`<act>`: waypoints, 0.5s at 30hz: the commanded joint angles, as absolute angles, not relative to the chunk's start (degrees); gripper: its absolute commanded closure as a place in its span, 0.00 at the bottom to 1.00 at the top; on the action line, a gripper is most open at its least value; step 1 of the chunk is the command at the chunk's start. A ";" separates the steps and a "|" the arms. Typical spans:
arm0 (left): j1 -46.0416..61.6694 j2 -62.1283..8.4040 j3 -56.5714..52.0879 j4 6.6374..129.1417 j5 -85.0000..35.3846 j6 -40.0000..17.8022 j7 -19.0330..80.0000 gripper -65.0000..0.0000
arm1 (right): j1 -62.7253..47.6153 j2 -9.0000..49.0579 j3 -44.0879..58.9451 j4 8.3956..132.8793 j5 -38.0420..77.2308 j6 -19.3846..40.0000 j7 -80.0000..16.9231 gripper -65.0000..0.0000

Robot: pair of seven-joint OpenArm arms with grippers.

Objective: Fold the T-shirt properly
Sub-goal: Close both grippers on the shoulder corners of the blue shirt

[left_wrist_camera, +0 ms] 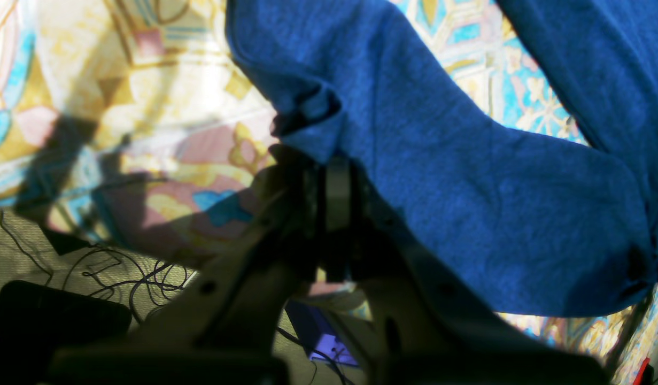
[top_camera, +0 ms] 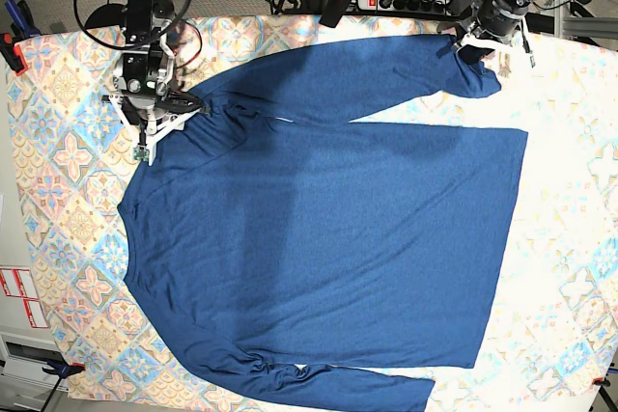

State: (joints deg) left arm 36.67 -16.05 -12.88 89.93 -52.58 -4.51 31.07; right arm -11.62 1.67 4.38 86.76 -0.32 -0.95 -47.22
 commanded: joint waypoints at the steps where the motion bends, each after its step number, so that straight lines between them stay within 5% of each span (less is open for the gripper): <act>1: 37.05 -16.57 -13.05 90.51 -52.79 -4.70 30.81 1.00 | -11.56 1.36 4.18 87.87 0.48 -0.13 -47.96 0.64; 15: 37.14 -16.57 -13.05 90.51 -52.79 -4.70 30.81 1.00 | -11.65 1.36 4.53 91.74 0.48 -0.13 -48.22 0.64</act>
State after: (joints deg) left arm 36.69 -16.05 -12.88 89.93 -52.58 -4.51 31.07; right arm -12.23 1.10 4.25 90.39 0.40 -0.10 -48.93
